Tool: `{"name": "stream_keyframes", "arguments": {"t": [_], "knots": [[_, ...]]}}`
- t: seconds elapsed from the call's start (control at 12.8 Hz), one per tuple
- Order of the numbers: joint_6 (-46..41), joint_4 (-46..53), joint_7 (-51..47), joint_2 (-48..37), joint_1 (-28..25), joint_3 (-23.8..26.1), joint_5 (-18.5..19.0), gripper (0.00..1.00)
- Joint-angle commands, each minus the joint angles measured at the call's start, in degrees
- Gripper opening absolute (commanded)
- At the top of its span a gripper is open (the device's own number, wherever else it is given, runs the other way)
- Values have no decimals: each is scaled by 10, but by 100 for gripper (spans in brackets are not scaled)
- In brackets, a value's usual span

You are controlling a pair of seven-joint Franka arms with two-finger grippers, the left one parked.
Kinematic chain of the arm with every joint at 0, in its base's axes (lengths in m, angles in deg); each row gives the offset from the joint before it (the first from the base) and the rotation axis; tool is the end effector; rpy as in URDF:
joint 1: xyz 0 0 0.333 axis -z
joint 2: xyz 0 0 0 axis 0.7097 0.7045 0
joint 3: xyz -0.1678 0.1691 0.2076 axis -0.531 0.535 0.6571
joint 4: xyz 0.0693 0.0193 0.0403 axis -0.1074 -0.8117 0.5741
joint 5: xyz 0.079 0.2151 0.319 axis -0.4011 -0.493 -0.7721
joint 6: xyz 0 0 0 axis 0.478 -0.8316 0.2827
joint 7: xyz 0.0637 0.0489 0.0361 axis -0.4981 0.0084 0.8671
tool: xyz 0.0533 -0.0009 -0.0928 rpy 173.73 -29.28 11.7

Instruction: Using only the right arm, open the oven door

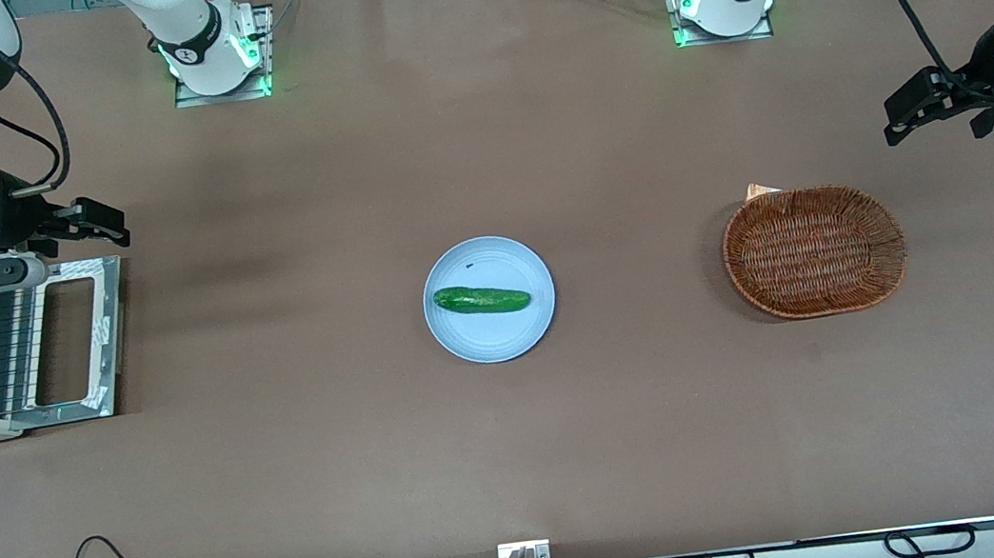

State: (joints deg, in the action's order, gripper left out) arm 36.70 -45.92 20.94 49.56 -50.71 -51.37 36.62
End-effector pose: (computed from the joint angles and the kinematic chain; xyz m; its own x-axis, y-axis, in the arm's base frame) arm 0.5573 0.0389 0.5313 0.9971 0.0155 -0.0746 0.0138 -0.9996 -0.0230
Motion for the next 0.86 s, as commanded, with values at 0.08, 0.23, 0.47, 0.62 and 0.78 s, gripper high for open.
{"name": "stream_keyframes", "arguments": {"t": [0.08, 0.23, 0.47, 0.62, 0.78], "knots": [[-13, 25, 3, 17, 21, 6, 2, 100], [-15, 29, 3, 18, 60, 44, 0, 100], [-15, 31, 2, 20, 72, 59, 0, 99], [-16, 30, 2, 20, 71, 59, 0, 99], [-16, 31, 3, 20, 71, 59, -1, 100]]}}
